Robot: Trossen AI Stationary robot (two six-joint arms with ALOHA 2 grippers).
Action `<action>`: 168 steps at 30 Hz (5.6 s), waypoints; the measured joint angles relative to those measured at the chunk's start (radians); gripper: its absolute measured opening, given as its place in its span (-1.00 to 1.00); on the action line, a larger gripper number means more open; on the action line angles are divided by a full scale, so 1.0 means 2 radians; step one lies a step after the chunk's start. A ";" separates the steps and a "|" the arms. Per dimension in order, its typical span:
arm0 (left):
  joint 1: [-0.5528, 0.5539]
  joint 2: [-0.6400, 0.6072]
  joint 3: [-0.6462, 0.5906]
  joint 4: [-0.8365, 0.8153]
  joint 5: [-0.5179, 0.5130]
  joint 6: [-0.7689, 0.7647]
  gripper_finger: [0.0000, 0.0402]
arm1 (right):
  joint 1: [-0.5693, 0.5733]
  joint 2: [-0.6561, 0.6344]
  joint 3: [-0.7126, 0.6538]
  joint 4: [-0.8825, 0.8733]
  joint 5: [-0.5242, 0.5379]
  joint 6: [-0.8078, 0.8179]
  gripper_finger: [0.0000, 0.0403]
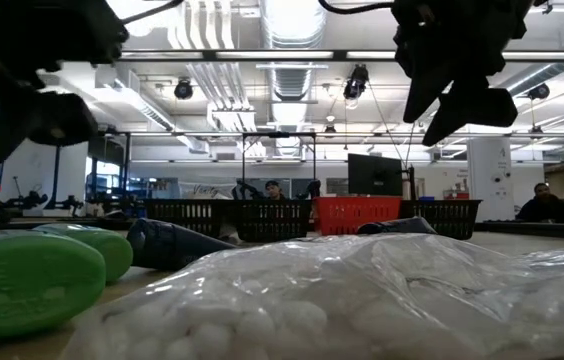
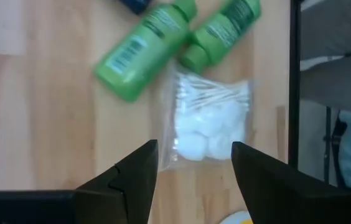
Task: Pick & Place Travel size toiletries
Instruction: Put the cotton pack into the left black bin
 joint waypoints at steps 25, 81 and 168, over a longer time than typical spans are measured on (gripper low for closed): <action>-0.050 0.110 -0.026 0.050 -0.056 -0.003 -0.23 | 0.074 0.066 0.000 0.080 0.019 0.092 -0.06; -0.094 -0.069 0.030 -0.018 -0.266 -0.007 -1.00 | 0.139 0.076 0.000 0.209 0.048 0.134 -0.03; -0.096 0.378 0.427 -0.404 -0.176 -0.409 -0.91 | 0.067 0.061 0.000 0.081 -0.001 -0.072 0.21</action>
